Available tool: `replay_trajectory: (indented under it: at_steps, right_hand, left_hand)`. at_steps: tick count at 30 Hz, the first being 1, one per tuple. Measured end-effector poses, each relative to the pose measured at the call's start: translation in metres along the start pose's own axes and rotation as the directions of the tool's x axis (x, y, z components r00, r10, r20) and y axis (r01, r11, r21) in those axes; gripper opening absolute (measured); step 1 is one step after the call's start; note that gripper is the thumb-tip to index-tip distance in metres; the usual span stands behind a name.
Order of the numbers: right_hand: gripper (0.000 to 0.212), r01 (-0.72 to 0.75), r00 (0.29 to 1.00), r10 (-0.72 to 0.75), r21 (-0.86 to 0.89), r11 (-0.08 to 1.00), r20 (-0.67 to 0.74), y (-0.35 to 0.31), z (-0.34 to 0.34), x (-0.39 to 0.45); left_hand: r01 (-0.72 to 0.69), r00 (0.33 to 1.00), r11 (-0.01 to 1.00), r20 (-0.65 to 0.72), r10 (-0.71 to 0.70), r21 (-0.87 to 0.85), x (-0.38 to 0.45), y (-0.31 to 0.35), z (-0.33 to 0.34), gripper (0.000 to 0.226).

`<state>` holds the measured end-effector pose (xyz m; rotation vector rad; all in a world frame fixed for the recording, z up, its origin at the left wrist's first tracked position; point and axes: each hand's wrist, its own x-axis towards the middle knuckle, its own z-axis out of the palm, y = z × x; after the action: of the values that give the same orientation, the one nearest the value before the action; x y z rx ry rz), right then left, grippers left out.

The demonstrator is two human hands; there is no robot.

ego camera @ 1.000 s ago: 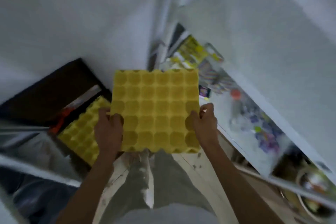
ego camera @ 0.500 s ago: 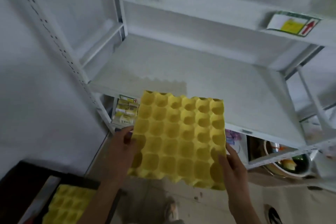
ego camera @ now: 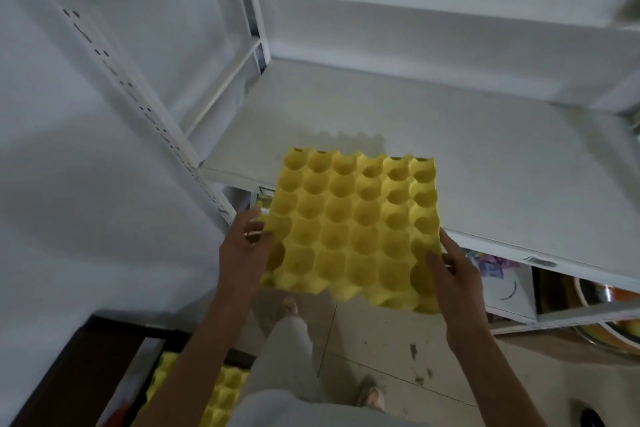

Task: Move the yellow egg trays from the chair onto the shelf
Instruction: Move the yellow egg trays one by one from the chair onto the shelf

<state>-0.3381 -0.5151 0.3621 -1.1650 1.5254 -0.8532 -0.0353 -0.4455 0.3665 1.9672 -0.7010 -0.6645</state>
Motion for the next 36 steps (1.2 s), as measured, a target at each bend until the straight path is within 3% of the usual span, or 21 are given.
replay_trajectory:
  at_steps: [6,12,16,21,25,31,36]
  right_hand:
    - [0.045,0.067,0.992,-0.079,-0.115,0.991,-0.099,-0.043,0.089,0.075]
    - [0.044,0.032,0.987,-0.058,-0.176,0.984,-0.149,-0.079,0.185,0.162]
    - [0.043,-0.04,0.976,0.006,-0.153,0.987,-0.219,-0.087,0.229,0.208]
    - [0.039,-0.07,0.969,0.022,-0.19,0.979,-0.245,-0.095,0.27,0.252]
    - [0.038,-0.082,0.969,-0.012,-0.37,0.925,-0.245,-0.088,0.294,0.267]
    - [0.037,-0.068,0.976,-0.027,-0.421,0.904,-0.216,-0.09,0.325,0.274]
    - [0.044,-0.085,0.978,-0.01,-0.443,0.893,-0.209,-0.097,0.325,0.274]
  left_hand:
    - [-0.1,0.995,0.983,0.005,0.103,-0.153,0.13,0.015,0.003,0.046]
    - [-0.251,0.955,0.967,0.151,0.256,-0.053,0.261,0.024,-0.012,0.042]
    - [-0.291,0.93,0.953,0.259,0.261,0.084,0.316,0.023,-0.018,0.054]
    - [-0.359,0.903,0.89,0.344,0.256,0.28,0.357,0.014,-0.011,0.069]
    - [-0.356,0.897,0.834,0.404,0.178,0.421,0.383,0.008,-0.016,0.074]
    - [-0.271,0.933,0.864,0.337,0.127,0.425,0.405,0.001,-0.019,0.074]
    - [-0.311,0.92,0.853,0.356,0.161,0.419,0.411,0.004,-0.015,0.079]
